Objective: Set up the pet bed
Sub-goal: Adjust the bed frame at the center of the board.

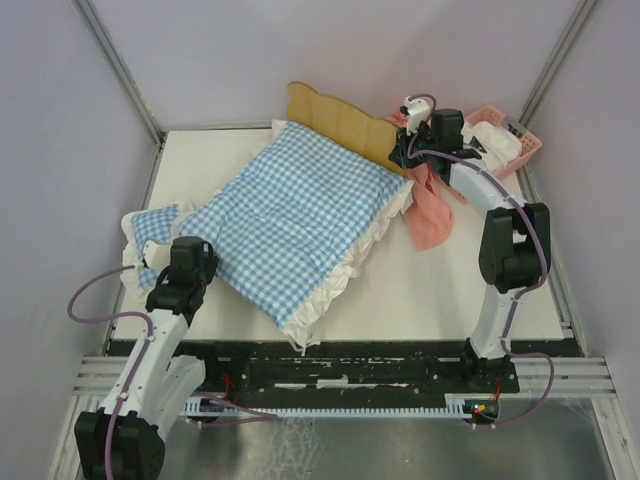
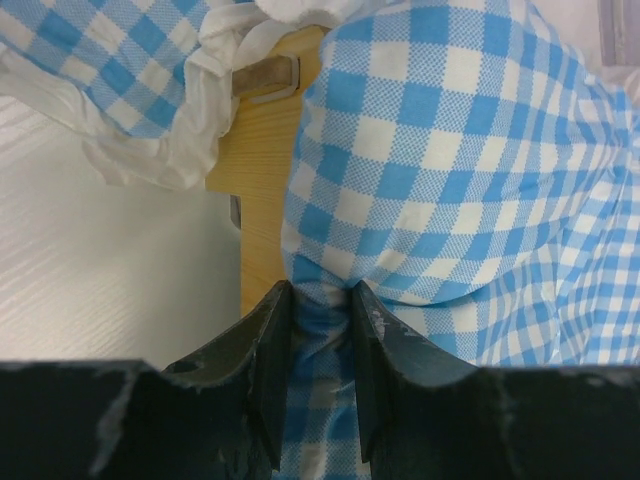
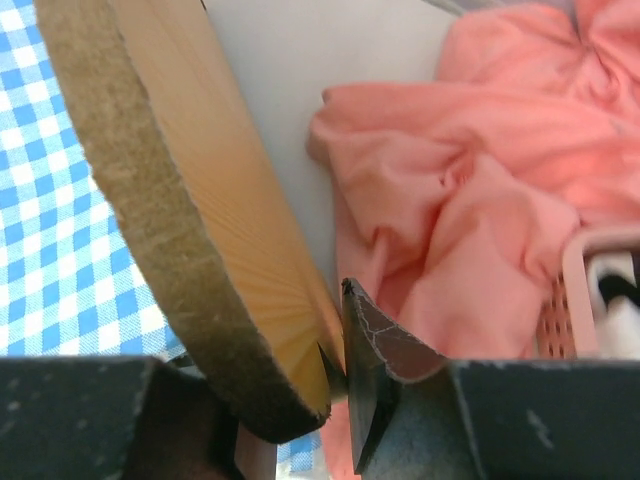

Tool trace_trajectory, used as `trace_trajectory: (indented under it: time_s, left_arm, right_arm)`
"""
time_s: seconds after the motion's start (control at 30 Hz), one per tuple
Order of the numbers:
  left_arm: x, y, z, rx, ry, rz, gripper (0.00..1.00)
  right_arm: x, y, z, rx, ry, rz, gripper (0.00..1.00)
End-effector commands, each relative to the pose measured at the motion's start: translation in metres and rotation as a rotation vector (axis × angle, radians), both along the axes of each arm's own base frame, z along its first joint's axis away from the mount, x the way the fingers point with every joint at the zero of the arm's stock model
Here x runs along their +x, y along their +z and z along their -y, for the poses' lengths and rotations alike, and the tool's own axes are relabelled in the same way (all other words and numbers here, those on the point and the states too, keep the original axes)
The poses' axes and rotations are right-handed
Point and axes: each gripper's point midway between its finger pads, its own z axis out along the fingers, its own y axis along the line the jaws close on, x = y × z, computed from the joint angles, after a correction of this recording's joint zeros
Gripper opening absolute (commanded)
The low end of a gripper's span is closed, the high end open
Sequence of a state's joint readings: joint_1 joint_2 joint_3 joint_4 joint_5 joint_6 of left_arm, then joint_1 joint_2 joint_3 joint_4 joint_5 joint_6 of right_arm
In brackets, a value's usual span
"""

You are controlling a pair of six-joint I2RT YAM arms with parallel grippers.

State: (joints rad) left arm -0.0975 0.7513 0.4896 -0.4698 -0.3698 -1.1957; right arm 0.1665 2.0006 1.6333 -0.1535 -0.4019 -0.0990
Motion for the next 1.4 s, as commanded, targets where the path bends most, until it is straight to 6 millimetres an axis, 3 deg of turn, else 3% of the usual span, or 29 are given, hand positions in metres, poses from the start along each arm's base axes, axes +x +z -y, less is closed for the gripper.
trace_trajectory:
  time_s: [0.0, 0.17, 0.33, 0.53, 0.7, 0.83, 1.07, 1.17, 1.27, 1.37]
  left_arm:
    - [0.006, -0.014, 0.013, -0.035, -0.054, -0.017, 0.36]
    - [0.03, -0.008, 0.028, -0.064, -0.137, 0.081, 0.36]
    - [0.057, 0.001, 0.034, -0.052, -0.171, 0.119, 0.36]
    - [0.094, 0.01, 0.051, -0.133, -0.189, 0.144, 0.36]
    - [0.135, 0.017, 0.056, -0.152, -0.172, 0.172, 0.36]
    - [0.17, 0.004, 0.062, -0.144, -0.189, 0.123, 0.36]
    - [0.207, -0.001, 0.063, -0.116, -0.187, 0.099, 0.37]
    - [0.211, -0.016, 0.064, -0.119, -0.195, 0.028, 0.38]
    - [0.2, -0.025, 0.057, -0.112, -0.172, -0.043, 0.44]
    - [0.182, -0.013, 0.041, -0.059, -0.118, -0.089, 0.53]
  right_arm:
    - [-0.04, 0.011, 0.02, 0.068, -0.205, -0.09, 0.08]
    - [-0.074, 0.014, 0.057, 0.027, -0.338, -0.086, 0.08]
    - [-0.095, 0.01, 0.096, 0.039, -0.514, -0.102, 0.08]
    - [-0.119, -0.001, 0.129, 0.071, -0.704, -0.083, 0.09]
    - [-0.123, -0.009, 0.136, 0.15, -0.8, -0.094, 0.08]
    - [-0.127, -0.012, 0.141, 0.222, -0.889, -0.092, 0.09]
    - [-0.14, -0.01, 0.165, 0.326, -1.108, -0.051, 0.12]
    - [-0.14, -0.005, 0.166, 0.365, -1.132, -0.036, 0.21]
    - [-0.142, 0.005, 0.165, 0.305, -1.092, -0.047, 0.45]
    - [-0.16, 0.018, 0.173, 0.203, -1.074, -0.045, 0.69]
